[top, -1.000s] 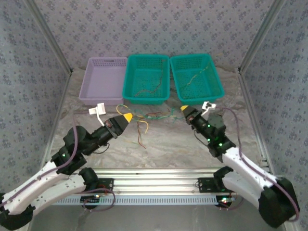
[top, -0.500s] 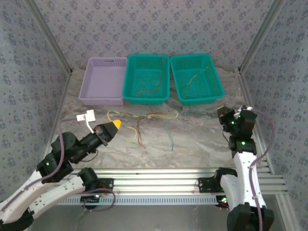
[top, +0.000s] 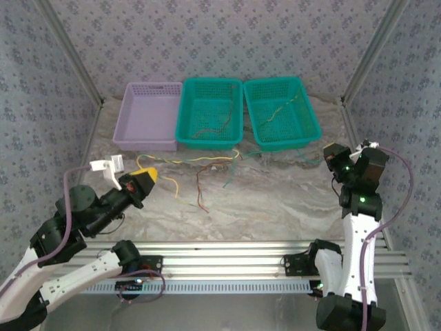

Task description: Untangle the cables

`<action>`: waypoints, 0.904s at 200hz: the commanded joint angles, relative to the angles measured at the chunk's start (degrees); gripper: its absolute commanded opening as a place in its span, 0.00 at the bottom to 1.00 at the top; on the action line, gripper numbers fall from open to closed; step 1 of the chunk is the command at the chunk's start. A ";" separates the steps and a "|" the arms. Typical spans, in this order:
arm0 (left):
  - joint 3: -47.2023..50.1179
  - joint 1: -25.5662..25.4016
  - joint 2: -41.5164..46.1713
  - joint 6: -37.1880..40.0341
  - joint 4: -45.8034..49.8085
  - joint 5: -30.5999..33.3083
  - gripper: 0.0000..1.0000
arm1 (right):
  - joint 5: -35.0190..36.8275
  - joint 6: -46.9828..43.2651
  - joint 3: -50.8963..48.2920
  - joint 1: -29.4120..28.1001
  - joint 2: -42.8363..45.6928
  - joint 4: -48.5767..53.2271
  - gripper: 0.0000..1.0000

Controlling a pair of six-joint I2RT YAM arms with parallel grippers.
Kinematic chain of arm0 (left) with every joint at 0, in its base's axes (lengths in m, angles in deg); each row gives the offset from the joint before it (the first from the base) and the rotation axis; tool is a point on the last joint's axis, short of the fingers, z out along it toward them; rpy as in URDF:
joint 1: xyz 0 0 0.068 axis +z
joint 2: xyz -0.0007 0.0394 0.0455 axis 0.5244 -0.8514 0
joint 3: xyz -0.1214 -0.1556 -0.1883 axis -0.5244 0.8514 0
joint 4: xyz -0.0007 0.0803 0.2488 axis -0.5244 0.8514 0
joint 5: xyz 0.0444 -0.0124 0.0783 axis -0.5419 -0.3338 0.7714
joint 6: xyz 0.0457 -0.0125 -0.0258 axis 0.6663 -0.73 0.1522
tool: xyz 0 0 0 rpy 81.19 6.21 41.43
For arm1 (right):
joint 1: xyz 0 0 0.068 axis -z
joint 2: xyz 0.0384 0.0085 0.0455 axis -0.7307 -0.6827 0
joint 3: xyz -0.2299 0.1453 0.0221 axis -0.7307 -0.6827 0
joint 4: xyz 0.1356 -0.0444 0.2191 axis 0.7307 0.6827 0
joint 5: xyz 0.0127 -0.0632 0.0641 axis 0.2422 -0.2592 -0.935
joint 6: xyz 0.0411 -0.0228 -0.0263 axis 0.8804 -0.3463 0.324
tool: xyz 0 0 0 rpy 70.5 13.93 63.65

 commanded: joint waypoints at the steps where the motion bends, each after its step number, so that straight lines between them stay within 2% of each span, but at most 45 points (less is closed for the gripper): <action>1: -4.83 -0.01 -0.31 5.79 3.22 4.07 0.00 | -0.34 1.54 -0.62 3.23 -0.25 0.96 0.00; 12: -5.91 -0.02 -0.48 6.78 4.31 5.78 0.00 | -1.84 3.11 -1.58 5.27 -0.30 -0.21 0.00; 49: -9.35 -0.01 0.80 10.65 10.55 12.71 0.00 | 1.80 2.30 -0.50 6.73 -1.32 3.99 0.00; 83: -9.35 -0.03 -0.98 11.30 11.16 13.90 0.00 | 0.08 2.06 -1.15 6.78 -1.39 0.65 0.00; 91: -9.09 -0.07 -1.54 11.88 10.48 13.83 0.00 | -1.60 1.30 -0.25 6.19 -1.92 0.38 0.00; 120: -10.04 -0.01 -4.23 13.25 7.86 12.68 0.00 | 0.39 -1.75 3.59 2.85 -0.14 1.54 0.00; 140: -10.55 -0.04 -7.52 14.36 6.02 11.27 0.00 | -1.87 -0.87 5.11 1.59 1.39 0.96 0.00; 159: -11.42 -0.03 -11.88 15.35 2.32 8.50 0.00 | 3.47 -3.95 7.94 -0.43 4.44 6.59 0.00; 181: -14.36 -0.06 -18.98 17.58 -2.50 4.79 0.00 | 8.96 -5.16 6.04 -2.70 9.84 10.13 0.00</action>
